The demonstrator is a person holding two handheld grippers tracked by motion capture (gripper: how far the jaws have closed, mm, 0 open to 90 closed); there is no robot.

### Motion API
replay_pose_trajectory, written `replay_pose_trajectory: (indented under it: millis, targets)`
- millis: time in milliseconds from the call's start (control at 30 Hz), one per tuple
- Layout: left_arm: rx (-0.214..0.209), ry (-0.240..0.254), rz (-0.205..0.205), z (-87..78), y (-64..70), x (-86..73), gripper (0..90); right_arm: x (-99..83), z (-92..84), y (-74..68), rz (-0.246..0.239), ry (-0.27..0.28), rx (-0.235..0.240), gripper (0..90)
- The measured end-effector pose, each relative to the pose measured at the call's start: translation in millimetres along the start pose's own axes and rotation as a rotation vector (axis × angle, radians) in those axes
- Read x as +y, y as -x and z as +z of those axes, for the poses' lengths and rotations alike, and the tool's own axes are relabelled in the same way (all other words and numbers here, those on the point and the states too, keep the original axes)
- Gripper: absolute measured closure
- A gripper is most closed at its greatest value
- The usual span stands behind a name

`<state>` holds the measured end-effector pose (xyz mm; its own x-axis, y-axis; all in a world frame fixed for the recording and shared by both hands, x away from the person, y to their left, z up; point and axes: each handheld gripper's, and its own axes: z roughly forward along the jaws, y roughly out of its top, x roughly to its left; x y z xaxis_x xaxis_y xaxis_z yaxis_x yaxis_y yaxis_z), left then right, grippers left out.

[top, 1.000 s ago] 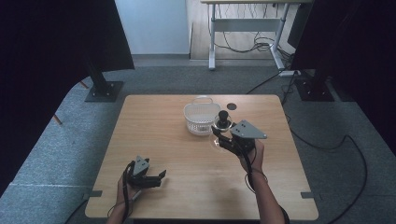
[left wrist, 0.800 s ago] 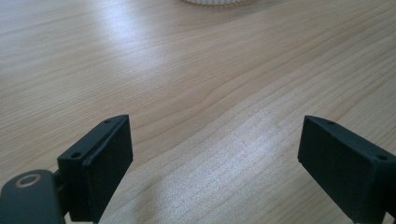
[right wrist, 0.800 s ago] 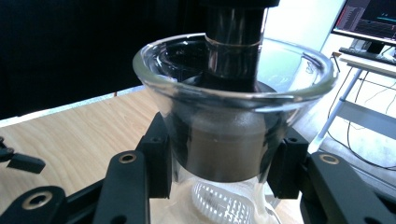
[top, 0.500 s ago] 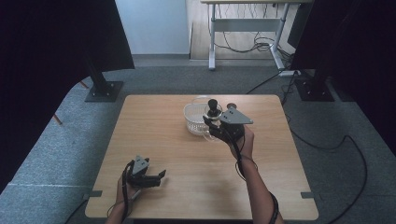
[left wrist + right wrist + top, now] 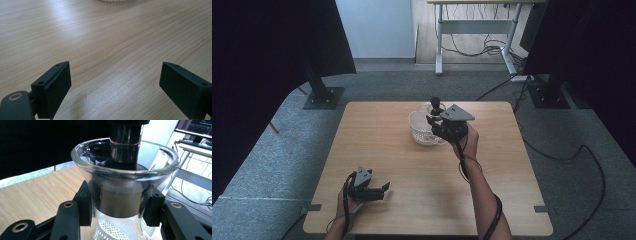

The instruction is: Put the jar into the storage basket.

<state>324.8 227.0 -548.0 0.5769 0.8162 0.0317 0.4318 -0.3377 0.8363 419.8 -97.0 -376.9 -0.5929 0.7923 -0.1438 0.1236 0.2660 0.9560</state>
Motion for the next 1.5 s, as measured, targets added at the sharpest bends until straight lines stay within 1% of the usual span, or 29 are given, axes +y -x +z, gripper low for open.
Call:
replay_pose_trajectory:
  millis: [133,233,400,533,767,867,1167,1500]
  targets:
    - [-0.002,-0.003,0.002,0.2,0.0,0.1,10.0,0.8,10.6,2.9,0.005,-0.011,-0.003,51.7]
    - [-0.002,-0.002,0.001,0.1,0.0,0.1,10.0,2.1,19.1,4.2,-0.001,-0.02,-0.005,51.7]
    - [-0.002,-0.004,0.006,0.1,0.1,0.1,10.0,4.4,32.6,6.4,0.001,-0.037,-0.018,51.7]
    - [-0.003,-0.005,0.008,0.1,0.0,0.2,10.0,4.4,41.1,8.8,0.003,-0.047,-0.017,51.7]
    - [-0.007,-0.009,0.008,0.4,0.1,0.3,10.0,4.2,56.3,11.0,0.006,-0.067,-0.03,51.7]
    - [-0.008,-0.007,0.009,0.7,-0.1,0.3,10.0,4.3,63.3,12.4,-0.009,-0.081,-0.036,51.7]
    - [-0.009,-0.009,0.01,0.9,-0.7,0.4,10.0,5.0,80.2,15.4,-0.007,-0.102,-0.047,51.8]
    - [-0.009,-0.011,0.016,0.9,-0.7,0.4,10.1,1.2,98.1,16.3,0.002,-0.127,-0.061,51.7]
